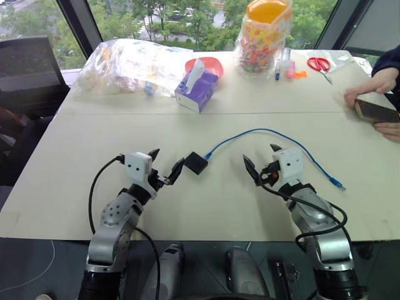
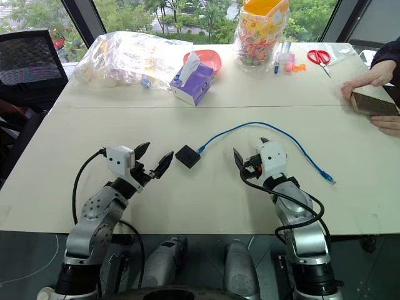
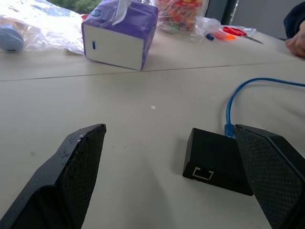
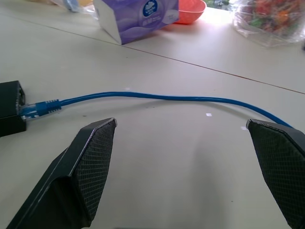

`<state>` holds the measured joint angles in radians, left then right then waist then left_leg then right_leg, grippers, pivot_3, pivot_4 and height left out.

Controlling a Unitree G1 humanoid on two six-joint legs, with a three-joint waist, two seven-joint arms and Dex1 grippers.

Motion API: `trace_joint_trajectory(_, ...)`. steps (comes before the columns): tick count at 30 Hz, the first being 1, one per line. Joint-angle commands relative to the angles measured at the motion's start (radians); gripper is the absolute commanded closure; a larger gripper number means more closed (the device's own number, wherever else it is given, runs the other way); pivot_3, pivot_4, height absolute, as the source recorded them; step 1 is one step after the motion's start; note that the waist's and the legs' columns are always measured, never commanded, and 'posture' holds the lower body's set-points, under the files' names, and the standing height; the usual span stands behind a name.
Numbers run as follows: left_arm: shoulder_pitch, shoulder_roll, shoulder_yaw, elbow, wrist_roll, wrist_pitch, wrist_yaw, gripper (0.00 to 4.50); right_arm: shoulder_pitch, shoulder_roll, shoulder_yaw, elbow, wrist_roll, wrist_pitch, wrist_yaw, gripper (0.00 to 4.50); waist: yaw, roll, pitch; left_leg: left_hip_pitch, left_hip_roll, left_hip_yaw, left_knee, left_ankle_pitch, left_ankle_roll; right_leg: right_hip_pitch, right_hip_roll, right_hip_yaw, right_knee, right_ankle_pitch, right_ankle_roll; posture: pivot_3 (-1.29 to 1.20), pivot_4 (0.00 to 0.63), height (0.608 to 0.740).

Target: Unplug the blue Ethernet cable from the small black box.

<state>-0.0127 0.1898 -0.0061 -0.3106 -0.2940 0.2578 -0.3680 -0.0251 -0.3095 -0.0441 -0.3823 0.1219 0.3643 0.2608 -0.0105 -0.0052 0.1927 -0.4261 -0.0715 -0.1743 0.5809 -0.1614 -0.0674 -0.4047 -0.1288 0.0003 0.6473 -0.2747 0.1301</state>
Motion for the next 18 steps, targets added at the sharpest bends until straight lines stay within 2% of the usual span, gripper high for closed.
trace_joint_trajectory(1, -0.022, 0.004, -0.003, 0.004, 0.002, -0.015, -0.01, 0.02, 0.002, 0.004, -0.01, -0.068, -0.001, -0.006, -0.009, 0.0, 0.0, 0.0, 0.0, 0.0, 0.0, 0.0, 0.0, 0.0, 0.0, 0.0, 0.0, 0.0, 0.0, 0.0, 0.0, 0.0, 0.15, 0.728)
trace_joint_trajectory(18, -0.044, 0.019, -0.009, 0.03, 0.002, -0.025, -0.051, 0.02, 0.005, -0.03, -0.028, -0.057, 0.012, -0.001, 0.028, 0.0, 0.0, 0.0, 0.0, 0.0, 0.0, 0.0, 0.0, 0.0, 0.0, 0.0, 0.0, 0.0, 0.0, 0.0, 0.0, 0.0, 0.15, 0.728)
